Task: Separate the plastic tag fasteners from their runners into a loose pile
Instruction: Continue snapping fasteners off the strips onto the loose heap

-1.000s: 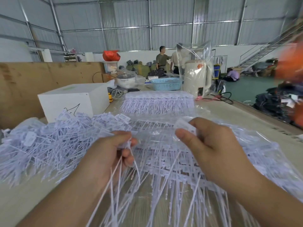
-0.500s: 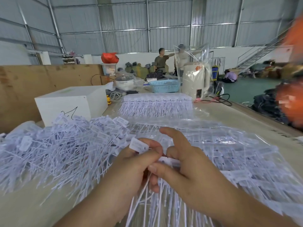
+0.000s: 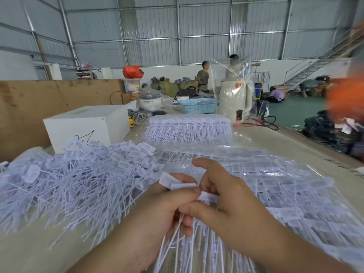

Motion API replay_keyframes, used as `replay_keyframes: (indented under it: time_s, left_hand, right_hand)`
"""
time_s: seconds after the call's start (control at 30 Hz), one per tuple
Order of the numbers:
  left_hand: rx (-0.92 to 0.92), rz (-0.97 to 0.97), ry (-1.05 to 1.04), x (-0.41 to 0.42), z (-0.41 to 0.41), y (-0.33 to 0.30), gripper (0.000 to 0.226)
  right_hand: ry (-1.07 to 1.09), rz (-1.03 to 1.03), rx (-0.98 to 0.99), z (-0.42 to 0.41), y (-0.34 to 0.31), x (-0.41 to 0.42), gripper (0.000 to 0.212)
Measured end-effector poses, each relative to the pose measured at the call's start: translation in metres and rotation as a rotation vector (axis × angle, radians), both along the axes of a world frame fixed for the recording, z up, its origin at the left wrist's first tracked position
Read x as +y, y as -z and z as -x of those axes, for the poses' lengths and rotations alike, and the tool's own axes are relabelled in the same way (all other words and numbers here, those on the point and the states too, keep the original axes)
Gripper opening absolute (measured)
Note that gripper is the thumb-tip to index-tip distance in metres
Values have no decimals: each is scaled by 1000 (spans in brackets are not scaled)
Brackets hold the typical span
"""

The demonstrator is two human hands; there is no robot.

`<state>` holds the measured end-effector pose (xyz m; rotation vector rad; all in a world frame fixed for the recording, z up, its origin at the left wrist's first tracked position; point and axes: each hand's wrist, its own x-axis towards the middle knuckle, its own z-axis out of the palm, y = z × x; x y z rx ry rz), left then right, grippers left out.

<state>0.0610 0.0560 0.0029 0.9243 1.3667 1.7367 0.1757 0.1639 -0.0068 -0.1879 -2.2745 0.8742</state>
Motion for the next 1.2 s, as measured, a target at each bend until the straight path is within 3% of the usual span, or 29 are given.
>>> replay_keyframes:
  time_s: [0.13, 0.23, 0.37, 0.5, 0.57, 0.7, 0.77, 0.87, 0.93, 1.03, 1.2]
  left_hand:
    - [-27, -64, -9, 0, -1, -4, 22]
    - [-12, -2, 11, -2, 4, -5, 31]
    - [69, 24, 98, -5, 5, -4, 8]
    - [102, -54, 13, -2, 1, -3, 9]
    - [78, -89, -36, 0, -1, -4, 9]
    - [-103, -127, -86, -1, -9, -6, 22]
    - [-198, -135, -92, -1, -11, -6, 14]
    - [-316, -165, -151, -2, -2, -9, 25]
    - [-197, -143, -193, -3, 2, -9, 25]
    - [3, -90, -202, 0, -3, -2, 26]
    - [67, -9, -163, 5, -8, 12, 42]
  right_hand:
    - [-142, 16, -122, -8, -13, 8, 21]
    - [-153, 8, -257, -14, -14, 15, 32]
    - [-167, -30, -348, -15, -16, 14, 47]
    - [-47, -107, -275, -15, -19, 9, 40]
    - [58, -163, -228, -13, -19, 2, 47]
    - [171, -168, -75, -10, -16, -12, 56]
    - [200, -192, 3, -9, -14, -15, 49]
    - [274, -103, 178, -11, -17, -6, 43]
    - [226, -64, 156, -16, -19, 1, 38]
    - [50, -135, -82, -15, -15, 1, 29]
    - [-20, -126, -235, -11, -12, 0, 59]
